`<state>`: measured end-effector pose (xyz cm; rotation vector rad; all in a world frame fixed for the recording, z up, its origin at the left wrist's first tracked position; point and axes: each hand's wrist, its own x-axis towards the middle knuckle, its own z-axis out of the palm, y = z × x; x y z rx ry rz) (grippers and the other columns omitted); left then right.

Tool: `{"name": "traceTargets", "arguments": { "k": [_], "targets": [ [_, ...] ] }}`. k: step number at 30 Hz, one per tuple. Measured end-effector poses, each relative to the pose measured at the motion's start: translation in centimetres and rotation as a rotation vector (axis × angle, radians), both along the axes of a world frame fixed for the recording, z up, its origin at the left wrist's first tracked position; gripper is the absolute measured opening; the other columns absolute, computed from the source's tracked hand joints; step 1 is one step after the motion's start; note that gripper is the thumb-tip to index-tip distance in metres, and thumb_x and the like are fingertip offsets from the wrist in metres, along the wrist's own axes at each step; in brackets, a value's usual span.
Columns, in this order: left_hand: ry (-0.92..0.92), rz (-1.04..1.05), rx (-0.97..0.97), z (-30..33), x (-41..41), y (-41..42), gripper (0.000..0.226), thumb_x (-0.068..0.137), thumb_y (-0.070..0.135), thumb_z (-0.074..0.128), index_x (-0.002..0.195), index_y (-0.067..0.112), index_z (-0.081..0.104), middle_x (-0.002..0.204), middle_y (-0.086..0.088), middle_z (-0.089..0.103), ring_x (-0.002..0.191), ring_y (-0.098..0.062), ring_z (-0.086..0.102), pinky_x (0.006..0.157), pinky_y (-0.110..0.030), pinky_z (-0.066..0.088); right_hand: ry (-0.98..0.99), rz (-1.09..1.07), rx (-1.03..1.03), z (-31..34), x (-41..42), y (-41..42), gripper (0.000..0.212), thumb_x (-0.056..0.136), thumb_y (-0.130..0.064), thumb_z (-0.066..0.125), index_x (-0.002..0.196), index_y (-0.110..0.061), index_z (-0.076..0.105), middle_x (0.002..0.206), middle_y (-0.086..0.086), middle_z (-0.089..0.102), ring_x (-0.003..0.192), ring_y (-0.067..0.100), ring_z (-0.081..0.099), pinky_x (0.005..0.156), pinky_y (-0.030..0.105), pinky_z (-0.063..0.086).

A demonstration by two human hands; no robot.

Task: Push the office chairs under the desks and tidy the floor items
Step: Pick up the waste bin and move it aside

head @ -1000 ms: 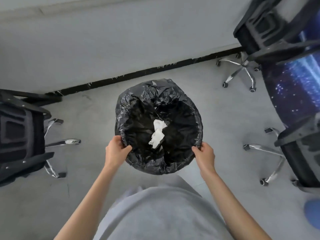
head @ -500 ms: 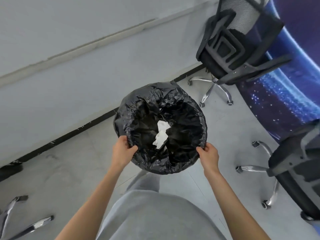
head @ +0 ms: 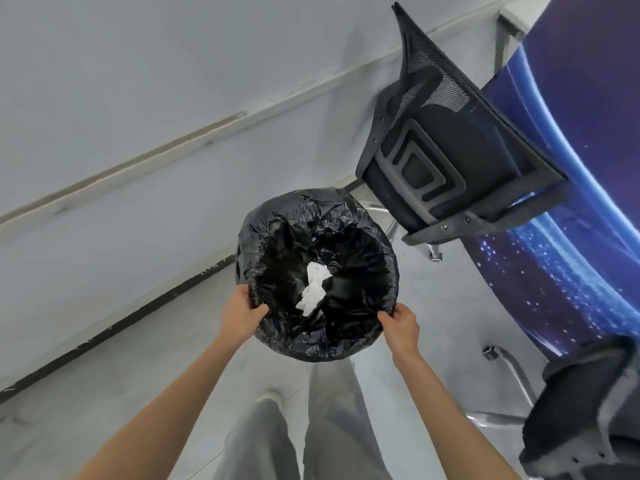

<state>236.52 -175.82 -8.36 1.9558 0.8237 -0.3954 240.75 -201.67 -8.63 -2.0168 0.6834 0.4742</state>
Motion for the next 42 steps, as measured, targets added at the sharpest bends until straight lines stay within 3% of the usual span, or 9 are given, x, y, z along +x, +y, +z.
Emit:
{"name": "traceTargets", "arguments": {
  "k": [9, 16, 21, 25, 27, 30, 35, 38, 42],
  "targets": [
    [0.132, 0.061, -0.041, -14.8, 15.2, -1.1, 0.031, 0.079, 0.006, 0.061, 0.105, 0.003, 0.044, 0.093, -0.012, 0.054, 0.091, -0.030, 0.054, 0.071, -0.033, 0.040, 0.119, 0.128, -0.157, -14.8, 16.3, -0.9, 0.018, 0.087, -0.008, 0.051, 0.101, 0.002, 0.058, 0.090, 0.012, 0.060, 0.082, 0.026, 0.051, 0.071, 0.027, 0.037],
    [0.162, 0.088, -0.142, -31.3, 22.9, -0.2, 0.034, 0.073, 0.005, 0.067, 0.099, 0.008, 0.046, 0.097, -0.015, 0.059, 0.096, -0.036, 0.060, 0.082, -0.049, 0.053, 0.191, -0.029, -0.149, -30.4, 23.1, -0.7, 0.019, 0.083, -0.002, 0.056, 0.101, 0.000, 0.061, 0.097, 0.019, 0.063, 0.093, 0.038, 0.060, 0.087, 0.048, 0.052],
    [0.164, 0.104, -0.156, -39.9, 26.0, 0.2, 0.033, 0.076, 0.005, 0.068, 0.096, 0.010, 0.043, 0.099, -0.013, 0.055, 0.093, -0.032, 0.057, 0.084, -0.050, 0.052, 0.178, 0.081, -0.193, -38.7, 27.0, -0.5, 0.021, 0.083, -0.005, 0.054, 0.100, 0.005, 0.061, 0.095, 0.016, 0.063, 0.082, 0.027, 0.056, 0.070, 0.028, 0.044],
    [0.147, 0.080, -0.143, -44.8, 27.7, 0.9, 0.032, 0.076, 0.011, 0.068, 0.100, 0.010, 0.046, 0.105, -0.016, 0.060, 0.098, -0.036, 0.059, 0.085, -0.051, 0.052, 0.139, 0.125, -0.216, -42.9, 29.0, 0.0, 0.024, 0.087, -0.006, 0.050, 0.106, 0.005, 0.059, 0.095, 0.013, 0.059, 0.088, 0.026, 0.052, 0.076, 0.028, 0.041],
    [0.130, 0.036, -0.068, -45.9, 28.4, 1.0, 0.034, 0.079, 0.013, 0.067, 0.109, 0.009, 0.049, 0.111, -0.014, 0.061, 0.105, -0.035, 0.057, 0.090, -0.048, 0.049, 0.150, 0.154, -0.248, -44.3, 29.5, 0.2, 0.024, 0.089, -0.010, 0.050, 0.106, 0.005, 0.059, 0.101, 0.017, 0.062, 0.100, 0.032, 0.054, 0.090, 0.032, 0.043],
    [0.162, -0.156, 0.135, -46.4, 28.7, 0.6, 0.036, 0.087, 0.017, 0.059, 0.119, 0.005, 0.050, 0.116, -0.016, 0.061, 0.108, -0.036, 0.055, 0.092, -0.041, 0.046, 0.188, 0.199, -0.231, -45.2, 29.4, 0.5, 0.029, 0.092, -0.013, 0.048, 0.115, 0.004, 0.054, 0.115, 0.020, 0.059, 0.111, 0.036, 0.052, 0.086, 0.028, 0.040],
    [0.414, -0.257, 0.278, -45.3, 28.2, 0.2, 0.065, 0.091, 0.053, 0.037, 0.138, 0.010, 0.026, 0.129, -0.025, 0.043, 0.116, -0.044, 0.044, 0.097, -0.048, 0.037, 0.235, 0.263, -0.195, -43.6, 29.4, 0.9, 0.041, 0.097, -0.026, 0.040, 0.125, 0.004, 0.041, 0.126, 0.022, 0.051, 0.118, 0.037, 0.047, 0.094, 0.037, 0.040],
    [0.527, -0.125, 0.296, -42.5, 27.5, -0.1, 0.063, 0.093, 0.053, 0.030, 0.133, 0.003, 0.030, 0.133, -0.027, 0.038, 0.119, -0.046, 0.042, 0.099, -0.051, 0.036, 0.199, 0.291, -0.220, -41.0, 28.8, 1.0, 0.032, 0.098, -0.022, 0.035, 0.113, 0.004, 0.046, 0.112, 0.021, 0.054, 0.107, 0.035, 0.050, 0.082, 0.033, 0.039],
    [0.310, -0.191, 0.269, -35.2, 27.0, -1.0, 0.040, 0.096, 0.026, 0.036, 0.124, -0.002, 0.045, 0.124, -0.024, 0.054, 0.115, -0.039, 0.049, 0.092, -0.041, 0.040, 0.077, 0.378, -0.171, -35.0, 27.6, 1.4, 0.015, 0.095, -0.012, 0.034, 0.096, -0.008, 0.048, 0.083, 0.003, 0.047, 0.088, 0.019, 0.042, 0.076, 0.026, 0.032]
  ]
}}
